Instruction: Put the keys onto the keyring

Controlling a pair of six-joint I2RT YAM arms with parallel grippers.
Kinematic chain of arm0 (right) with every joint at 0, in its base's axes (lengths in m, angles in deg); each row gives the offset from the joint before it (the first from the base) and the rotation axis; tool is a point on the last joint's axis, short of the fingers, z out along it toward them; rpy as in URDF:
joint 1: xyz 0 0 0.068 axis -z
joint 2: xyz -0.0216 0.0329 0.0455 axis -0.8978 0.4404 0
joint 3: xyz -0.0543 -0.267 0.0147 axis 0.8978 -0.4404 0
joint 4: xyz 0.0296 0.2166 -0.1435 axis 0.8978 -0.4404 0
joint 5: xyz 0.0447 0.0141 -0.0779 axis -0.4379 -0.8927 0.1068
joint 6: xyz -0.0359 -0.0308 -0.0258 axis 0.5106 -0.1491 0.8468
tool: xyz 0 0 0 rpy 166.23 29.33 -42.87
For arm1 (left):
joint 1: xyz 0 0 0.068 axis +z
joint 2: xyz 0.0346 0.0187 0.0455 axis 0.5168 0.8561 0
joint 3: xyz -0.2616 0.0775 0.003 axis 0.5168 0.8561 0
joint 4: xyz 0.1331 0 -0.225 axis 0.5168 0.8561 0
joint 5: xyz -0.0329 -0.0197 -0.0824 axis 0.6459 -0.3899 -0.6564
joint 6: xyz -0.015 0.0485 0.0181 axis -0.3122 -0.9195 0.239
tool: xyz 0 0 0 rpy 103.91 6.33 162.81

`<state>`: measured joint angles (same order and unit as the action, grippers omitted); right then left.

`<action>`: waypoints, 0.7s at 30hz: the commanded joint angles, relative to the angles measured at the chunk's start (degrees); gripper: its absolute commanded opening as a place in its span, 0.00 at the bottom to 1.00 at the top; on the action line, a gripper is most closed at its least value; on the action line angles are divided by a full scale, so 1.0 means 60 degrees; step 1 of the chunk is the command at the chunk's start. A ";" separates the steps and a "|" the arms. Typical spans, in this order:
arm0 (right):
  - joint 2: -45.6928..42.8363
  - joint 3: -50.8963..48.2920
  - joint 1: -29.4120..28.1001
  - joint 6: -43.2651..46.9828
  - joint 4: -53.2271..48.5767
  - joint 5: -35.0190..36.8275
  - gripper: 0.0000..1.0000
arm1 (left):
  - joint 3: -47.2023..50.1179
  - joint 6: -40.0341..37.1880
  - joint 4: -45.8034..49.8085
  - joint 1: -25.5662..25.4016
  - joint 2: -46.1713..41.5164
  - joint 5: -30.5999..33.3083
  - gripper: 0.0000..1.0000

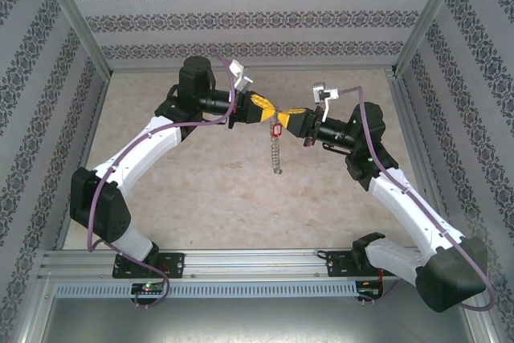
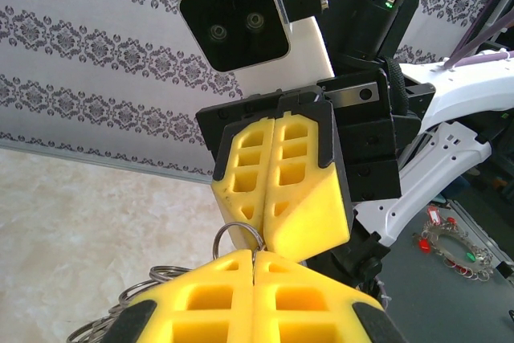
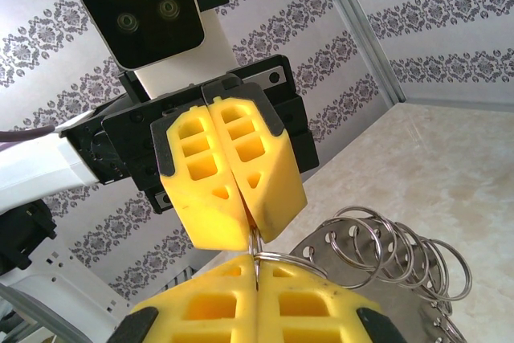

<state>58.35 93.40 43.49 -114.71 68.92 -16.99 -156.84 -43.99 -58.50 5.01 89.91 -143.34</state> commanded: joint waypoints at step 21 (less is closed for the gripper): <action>-0.0372 0.1068 -0.0107 0.3077 -0.4292 0.0671 0.00 | 0.0112 -0.0735 0.1280 0.0496 -0.1063 0.1861 0.40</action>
<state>56.85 97.14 43.47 -100.88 47.19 -14.06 -156.03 -45.45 -55.81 7.61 84.38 -132.85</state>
